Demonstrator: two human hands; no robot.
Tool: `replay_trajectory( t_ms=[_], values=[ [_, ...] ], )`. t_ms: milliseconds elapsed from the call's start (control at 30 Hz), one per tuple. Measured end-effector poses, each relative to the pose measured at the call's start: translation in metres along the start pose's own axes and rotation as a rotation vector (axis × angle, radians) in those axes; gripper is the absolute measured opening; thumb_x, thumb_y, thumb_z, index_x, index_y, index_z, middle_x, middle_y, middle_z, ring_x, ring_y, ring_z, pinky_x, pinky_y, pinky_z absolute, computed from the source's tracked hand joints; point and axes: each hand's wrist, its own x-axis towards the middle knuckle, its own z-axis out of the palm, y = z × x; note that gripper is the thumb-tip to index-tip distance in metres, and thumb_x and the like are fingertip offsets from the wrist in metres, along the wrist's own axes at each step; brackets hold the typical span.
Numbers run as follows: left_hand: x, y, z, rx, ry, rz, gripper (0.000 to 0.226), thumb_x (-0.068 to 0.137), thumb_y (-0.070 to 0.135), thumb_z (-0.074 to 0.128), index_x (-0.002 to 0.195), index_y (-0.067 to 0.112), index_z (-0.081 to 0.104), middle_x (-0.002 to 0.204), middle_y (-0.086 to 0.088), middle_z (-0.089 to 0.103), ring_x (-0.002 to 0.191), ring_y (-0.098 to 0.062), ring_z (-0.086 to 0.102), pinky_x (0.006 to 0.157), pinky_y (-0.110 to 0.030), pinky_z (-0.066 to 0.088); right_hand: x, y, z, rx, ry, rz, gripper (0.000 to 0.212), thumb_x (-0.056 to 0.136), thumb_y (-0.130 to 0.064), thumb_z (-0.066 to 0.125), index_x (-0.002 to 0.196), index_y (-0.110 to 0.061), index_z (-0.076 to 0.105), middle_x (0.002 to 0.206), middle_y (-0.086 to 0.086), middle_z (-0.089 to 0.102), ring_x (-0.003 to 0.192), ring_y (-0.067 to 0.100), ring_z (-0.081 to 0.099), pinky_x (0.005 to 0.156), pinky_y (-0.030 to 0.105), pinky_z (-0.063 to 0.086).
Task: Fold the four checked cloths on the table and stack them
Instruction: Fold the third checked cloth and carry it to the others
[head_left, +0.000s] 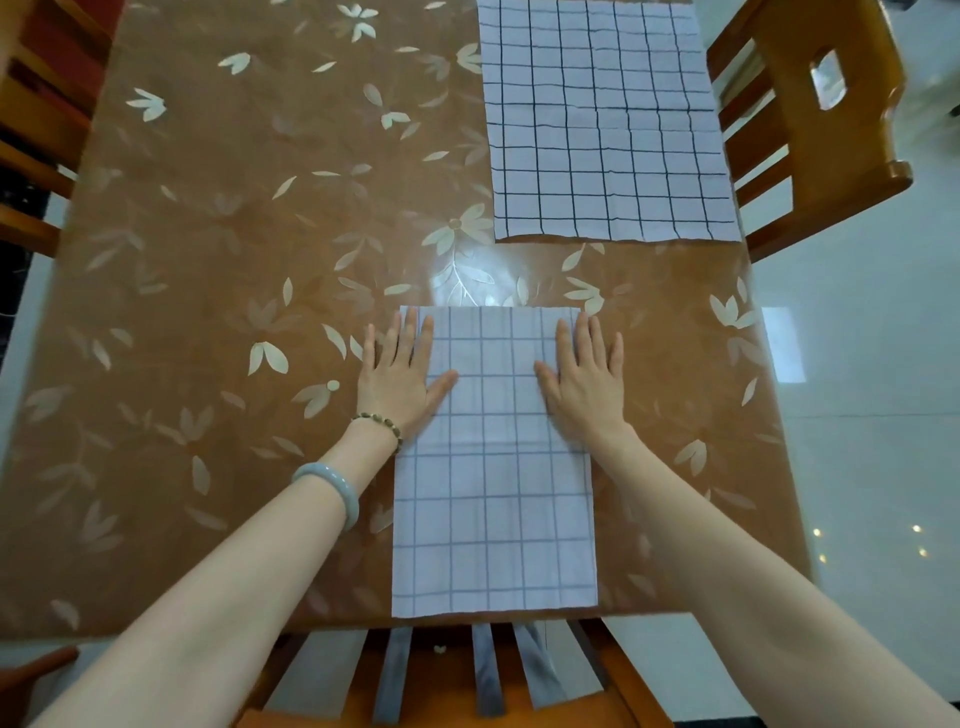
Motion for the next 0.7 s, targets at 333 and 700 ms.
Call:
replay_trajectory(
  t_ms=[333, 700],
  values=[
    [-0.085, 0.026, 0.034, -0.035, 0.039, 0.123, 0.063, 0.100, 0.042, 0.008, 0.147, 0.005, 0.028, 0.154, -0.012, 0.028, 0.143, -0.025, 0.024, 0.116, -0.044, 0.005, -0.084, -0.086, 0.040, 0.085, 0.018, -0.268, 0.054, 0.100, -0.032, 0.022, 0.144, -0.004, 0.036, 0.151, 0.018, 0.034, 0.141, 0.033, 0.029, 0.113, 0.048, 0.018],
    [-0.105, -0.012, 0.037, 0.030, -0.003, 0.058, 0.082, 0.089, 0.069, -0.002, 0.151, 0.015, -0.006, 0.158, -0.002, -0.009, 0.146, -0.018, -0.008, 0.116, -0.046, -0.012, -0.107, 0.016, 0.033, -0.073, -0.065, -0.080, 0.070, 0.096, -0.058, 0.001, 0.151, -0.016, -0.002, 0.160, 0.010, 0.000, 0.147, 0.020, -0.008, 0.115, 0.039, -0.019]
  ],
)
